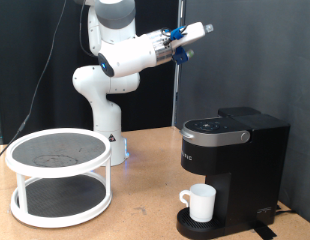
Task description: Make a cup of coffee with the keurig machine
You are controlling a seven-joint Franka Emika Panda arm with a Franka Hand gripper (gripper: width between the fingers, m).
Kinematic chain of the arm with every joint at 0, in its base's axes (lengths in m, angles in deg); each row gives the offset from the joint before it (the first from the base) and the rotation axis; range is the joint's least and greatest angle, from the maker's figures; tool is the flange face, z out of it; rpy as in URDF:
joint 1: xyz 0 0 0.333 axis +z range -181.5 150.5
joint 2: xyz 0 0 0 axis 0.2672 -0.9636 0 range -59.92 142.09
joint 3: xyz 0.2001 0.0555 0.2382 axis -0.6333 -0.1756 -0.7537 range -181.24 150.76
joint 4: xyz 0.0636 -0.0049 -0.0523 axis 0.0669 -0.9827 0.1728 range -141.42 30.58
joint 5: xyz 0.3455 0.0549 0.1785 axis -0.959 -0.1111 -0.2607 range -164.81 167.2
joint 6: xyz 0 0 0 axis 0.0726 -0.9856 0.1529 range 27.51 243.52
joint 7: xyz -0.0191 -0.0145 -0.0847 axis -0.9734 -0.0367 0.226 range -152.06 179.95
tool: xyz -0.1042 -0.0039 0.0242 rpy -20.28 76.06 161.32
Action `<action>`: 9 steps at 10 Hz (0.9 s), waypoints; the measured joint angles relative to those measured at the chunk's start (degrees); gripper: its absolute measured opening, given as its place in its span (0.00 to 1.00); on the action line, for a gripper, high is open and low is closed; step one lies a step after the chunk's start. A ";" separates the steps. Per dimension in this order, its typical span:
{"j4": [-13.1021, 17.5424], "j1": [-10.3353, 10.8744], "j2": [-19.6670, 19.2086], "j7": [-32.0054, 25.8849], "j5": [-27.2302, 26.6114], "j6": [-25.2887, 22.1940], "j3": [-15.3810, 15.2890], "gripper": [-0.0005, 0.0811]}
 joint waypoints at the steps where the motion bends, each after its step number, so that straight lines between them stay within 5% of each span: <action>1: 1.45 -0.26 0.03 -0.65 6.31 2.03 -1.07 0.91; 4: 6.73 -0.30 -1.20 -6.66 24.62 4.62 -2.81 0.91; 5: 8.24 -0.30 -1.24 -8.12 28.46 5.40 -3.53 0.91; 6: 7.78 -0.30 -1.25 -7.57 26.61 5.31 -3.42 0.91; 9: 7.22 -1.49 0.11 -1.20 39.16 19.77 -9.23 0.91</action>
